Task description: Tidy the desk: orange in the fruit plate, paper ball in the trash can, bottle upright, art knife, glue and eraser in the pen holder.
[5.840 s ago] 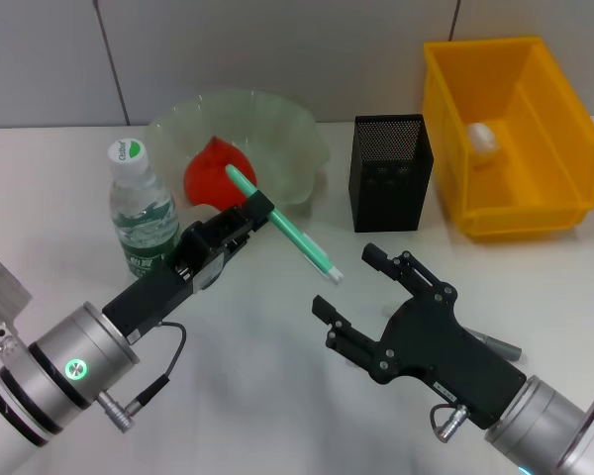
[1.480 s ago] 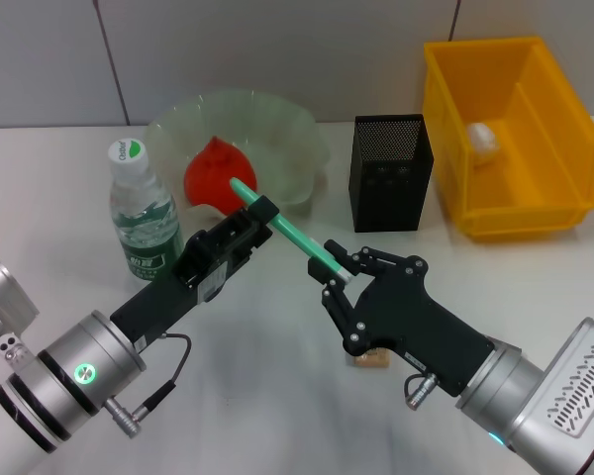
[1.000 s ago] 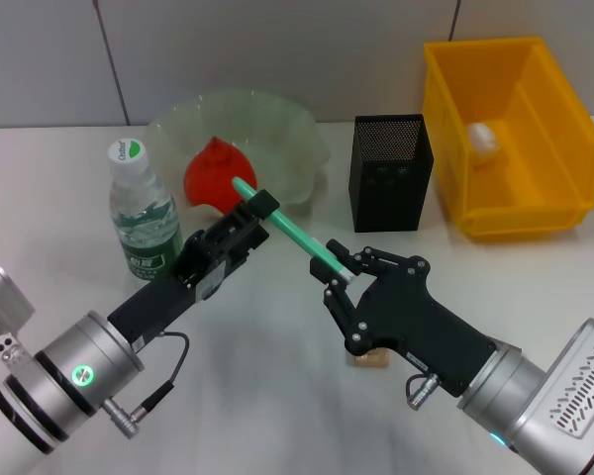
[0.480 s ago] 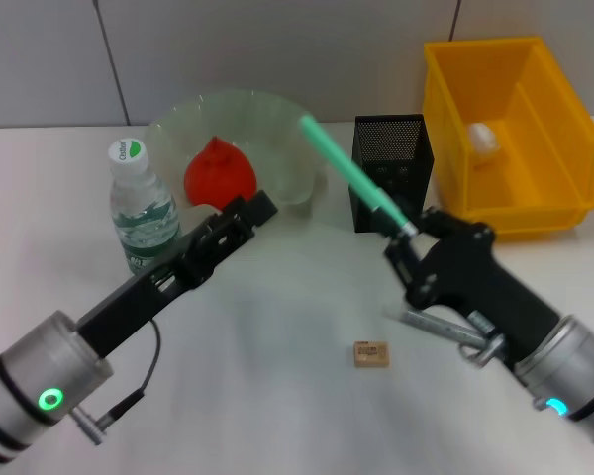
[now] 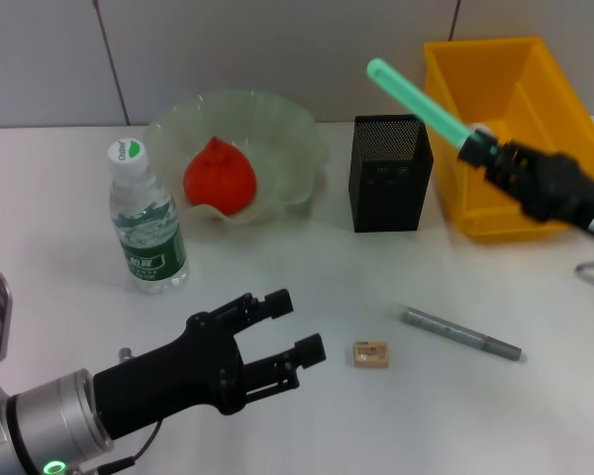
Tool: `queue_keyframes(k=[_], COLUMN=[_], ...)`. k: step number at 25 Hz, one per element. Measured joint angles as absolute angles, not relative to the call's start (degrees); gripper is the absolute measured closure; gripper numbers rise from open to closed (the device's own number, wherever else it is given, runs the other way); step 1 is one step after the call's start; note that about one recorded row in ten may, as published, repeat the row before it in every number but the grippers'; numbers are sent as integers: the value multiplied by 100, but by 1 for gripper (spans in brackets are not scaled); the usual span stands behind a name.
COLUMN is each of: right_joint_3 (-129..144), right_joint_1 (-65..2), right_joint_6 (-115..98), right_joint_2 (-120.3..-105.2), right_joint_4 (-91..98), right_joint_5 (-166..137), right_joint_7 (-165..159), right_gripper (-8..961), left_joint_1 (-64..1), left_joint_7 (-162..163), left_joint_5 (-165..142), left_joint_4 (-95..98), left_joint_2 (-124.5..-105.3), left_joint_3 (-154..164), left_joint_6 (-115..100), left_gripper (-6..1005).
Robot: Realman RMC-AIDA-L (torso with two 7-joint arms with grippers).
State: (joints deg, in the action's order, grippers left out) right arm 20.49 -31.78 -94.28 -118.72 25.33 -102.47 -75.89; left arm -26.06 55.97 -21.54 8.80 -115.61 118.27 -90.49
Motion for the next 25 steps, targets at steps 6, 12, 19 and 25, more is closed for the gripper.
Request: queue_keyframes(k=[6, 12, 19, 25], right_joint_3=[3303, 3717, 4000, 4672], right_joint_1=[-3474, -4365, -5429, -6082], right_joint_6=[-9386, -9429, -9442, -9248], right_joint_2=[-11329, -10849, -10752, -10858], right_joint_4=[4571, 5777, 5823, 5729], right_joint_5=[-10530, -12067, -13800, -14943], right_joint_7=[-10556, -12777, -13489, -13921], right_gripper=[792, 793, 792, 793], left_joint_1=[-2650, -2652, -2653, -2653], left_joint_7=[5422, 5418, 5422, 5449], left_joint_5=[-2178, -2180, -2157, -2139], left_joint_4=[690, 676, 676, 676], left_joint_2=[-11534, -11515, -11531, -11554], left_joint_3=[11827, 11827, 11830, 11817], left_joint_6=[-9002, -8930, -8805, -8720], left_gripper=[180, 180, 180, 180])
